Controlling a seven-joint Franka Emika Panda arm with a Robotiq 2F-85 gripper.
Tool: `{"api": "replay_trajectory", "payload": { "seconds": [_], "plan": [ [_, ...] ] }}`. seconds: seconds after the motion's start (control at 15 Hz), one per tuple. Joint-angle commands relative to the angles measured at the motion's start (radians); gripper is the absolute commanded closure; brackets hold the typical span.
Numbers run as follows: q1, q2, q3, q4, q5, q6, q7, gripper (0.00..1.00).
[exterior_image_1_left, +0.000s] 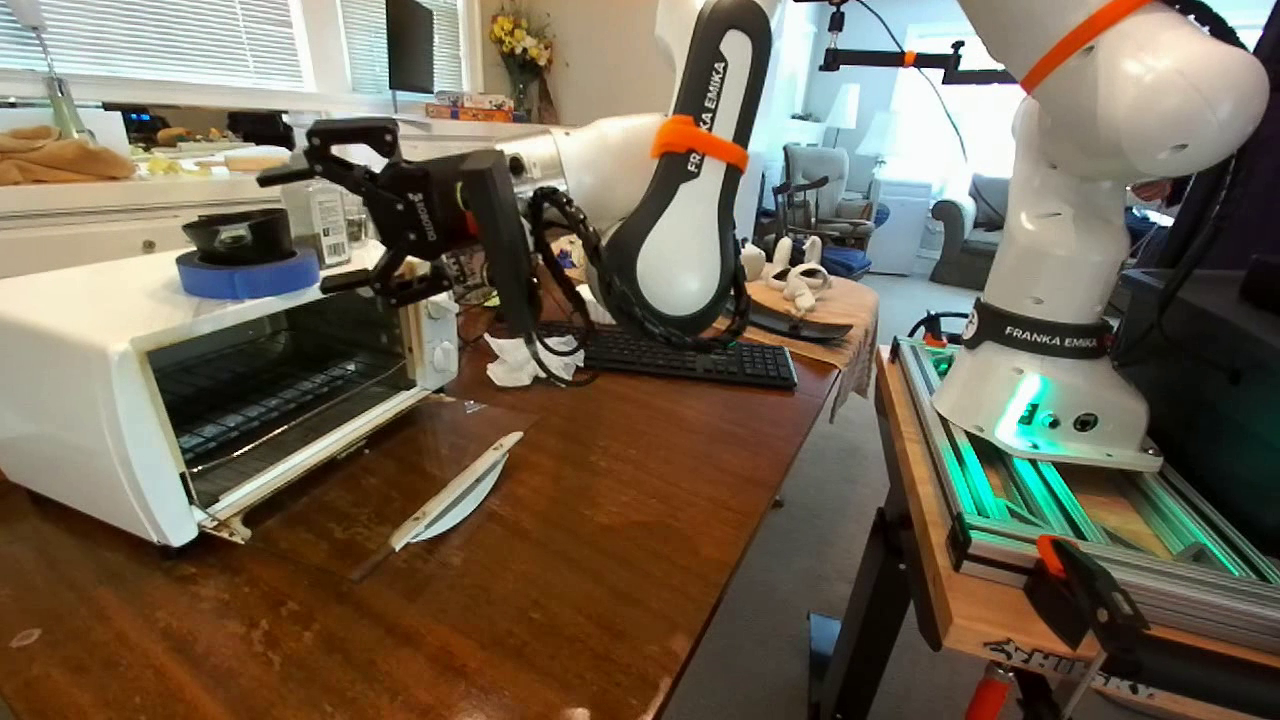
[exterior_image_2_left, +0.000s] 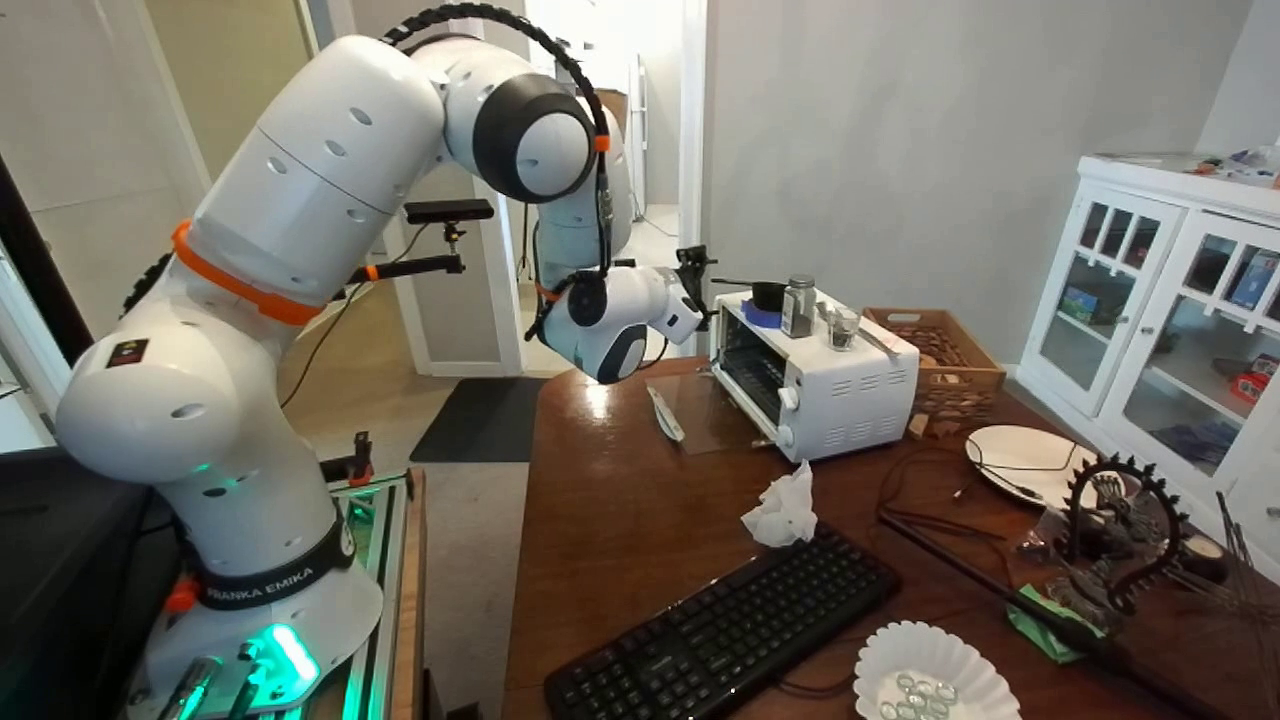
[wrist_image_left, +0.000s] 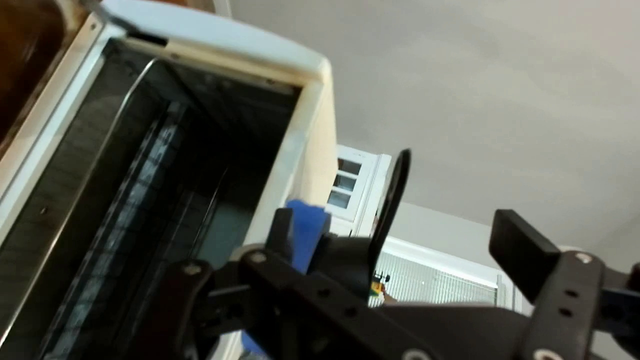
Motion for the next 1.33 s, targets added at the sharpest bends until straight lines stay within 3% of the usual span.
{"api": "replay_trajectory", "payload": {
  "seconds": [0.0, 0.33, 0.6, 0.93, 1.13, 1.2, 1.27],
  "plan": [
    [-0.002, -0.141, -0.064, -0.221, 0.079, 0.017, -0.125, 0.0],
    [-0.086, -0.347, -0.158, -0.458, -0.002, -0.04, -0.273, 0.0],
    [-0.186, -0.542, -0.248, -0.588, -0.161, -0.163, -0.36, 0.0],
    [-0.287, -0.709, -0.339, -0.569, -0.474, -0.456, -0.377, 0.0],
    [-0.319, -0.729, -0.355, -0.505, -0.721, -0.591, -0.32, 0.0],
    [-0.304, -0.706, -0.35, -0.529, -0.602, -0.512, -0.359, 0.0],
    [-0.31, -0.716, -0.353, -0.519, -0.653, -0.542, -0.347, 0.0]
  ]
}}
